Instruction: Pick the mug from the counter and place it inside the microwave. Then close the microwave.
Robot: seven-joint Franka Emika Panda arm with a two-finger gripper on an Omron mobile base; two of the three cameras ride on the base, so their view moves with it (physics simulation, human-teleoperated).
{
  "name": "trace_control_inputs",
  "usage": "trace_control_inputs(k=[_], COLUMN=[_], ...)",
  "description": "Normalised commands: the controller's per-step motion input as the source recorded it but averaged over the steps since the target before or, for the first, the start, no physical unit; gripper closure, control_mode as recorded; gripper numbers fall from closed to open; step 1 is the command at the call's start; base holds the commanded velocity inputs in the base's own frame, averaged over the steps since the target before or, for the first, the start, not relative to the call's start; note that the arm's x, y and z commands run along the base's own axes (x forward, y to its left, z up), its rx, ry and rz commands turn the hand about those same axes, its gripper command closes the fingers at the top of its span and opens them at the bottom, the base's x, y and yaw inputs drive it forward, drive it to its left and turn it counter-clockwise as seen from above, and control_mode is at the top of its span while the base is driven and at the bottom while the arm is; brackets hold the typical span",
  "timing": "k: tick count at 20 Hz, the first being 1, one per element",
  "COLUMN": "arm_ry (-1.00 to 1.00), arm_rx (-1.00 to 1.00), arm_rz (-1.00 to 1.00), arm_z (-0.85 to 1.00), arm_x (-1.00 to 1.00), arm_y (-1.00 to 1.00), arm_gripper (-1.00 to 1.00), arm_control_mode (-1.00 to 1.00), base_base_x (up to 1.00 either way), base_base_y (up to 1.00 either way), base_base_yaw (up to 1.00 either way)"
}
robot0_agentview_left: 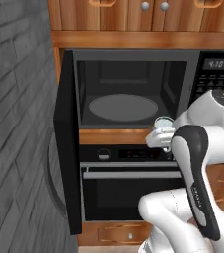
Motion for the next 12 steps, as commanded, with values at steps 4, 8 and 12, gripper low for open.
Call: trace_control_inputs(k=[4, 8, 12], arm_ry=[0.08, 0.20, 0.06], arm_rx=[0.00, 0.00, 0.00], arm_rz=[0.00, 0.00, 0.00], arm_z=[0.52, 0.07, -0.06], arm_x=[0.01, 0.40, 0.44], arm_y=[-0.08, 0.00, 0.00], arm_gripper=[1.00, 1.00, 1.00], arm_control_mode=[-1.00, -1.00, -1.00], base_base_x=[0.00, 0.00, 0.00], base_base_y=[0.00, 0.00, 0.00], base_base_yaw=[0.00, 0.00, 0.00])
